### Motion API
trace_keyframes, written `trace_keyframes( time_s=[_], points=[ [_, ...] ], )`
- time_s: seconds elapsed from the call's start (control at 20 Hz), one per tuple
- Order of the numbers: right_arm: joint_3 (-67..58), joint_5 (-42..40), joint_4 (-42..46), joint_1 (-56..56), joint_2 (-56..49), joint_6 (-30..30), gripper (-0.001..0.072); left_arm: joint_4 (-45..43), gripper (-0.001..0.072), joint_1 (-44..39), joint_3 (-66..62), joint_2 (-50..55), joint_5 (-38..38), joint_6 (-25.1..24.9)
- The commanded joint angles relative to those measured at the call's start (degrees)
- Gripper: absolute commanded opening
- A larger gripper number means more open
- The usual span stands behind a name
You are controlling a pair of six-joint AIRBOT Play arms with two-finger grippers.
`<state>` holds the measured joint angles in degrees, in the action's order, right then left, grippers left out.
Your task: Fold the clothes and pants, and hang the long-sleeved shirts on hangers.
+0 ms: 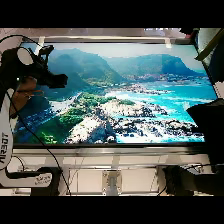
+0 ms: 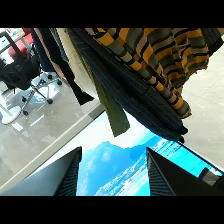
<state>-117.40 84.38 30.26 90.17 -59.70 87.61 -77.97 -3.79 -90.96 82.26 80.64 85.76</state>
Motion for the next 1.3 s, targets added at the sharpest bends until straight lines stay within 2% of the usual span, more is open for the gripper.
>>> trace_keyframes(
  time_s=[0.0,0.7,0.8,0.95,1.0,1.1,1.25],
  points=[
    [-0.1,0.0,0.0,0.0,0.0,0.0,0.0445,0.0,0.0011,0.0,0.0,0.0,0.0,0.0],
    [-0.1,0.0,0.0,0.0,0.0,0.0,0.0445,0.0,0.0011,0.0,0.0,0.3,-1.2,-0.1],
    [-0.1,0.0,0.0,0.0,0.0,0.0,0.0445,-2.1,0.0019,0.5,0.0,1.5,-3.3,-2.6],
    [0.0,0.0,0.1,0.0,-0.5,0.0,0.0445,-6.8,0.0022,2.8,0.0,3.5,-4.3,-2.6],
    [0.1,-1.8,0.2,0.0,-0.5,-0.1,0.0445,-6.9,0.0022,4.1,0.0,3.9,-4.6,-2.6],
    [0.1,-10.8,-1.6,0.0,-0.5,1.7,0.0444,-6.9,0.0021,6.6,0.0,4.1,-4.5,-1.2],
    [0.1,-10.9,-5.0,-0.8,-0.5,1.9,0.0444,-7.0,0.0021,10.8,0.0,3.7,-2.2,-1.1]
  ],
)
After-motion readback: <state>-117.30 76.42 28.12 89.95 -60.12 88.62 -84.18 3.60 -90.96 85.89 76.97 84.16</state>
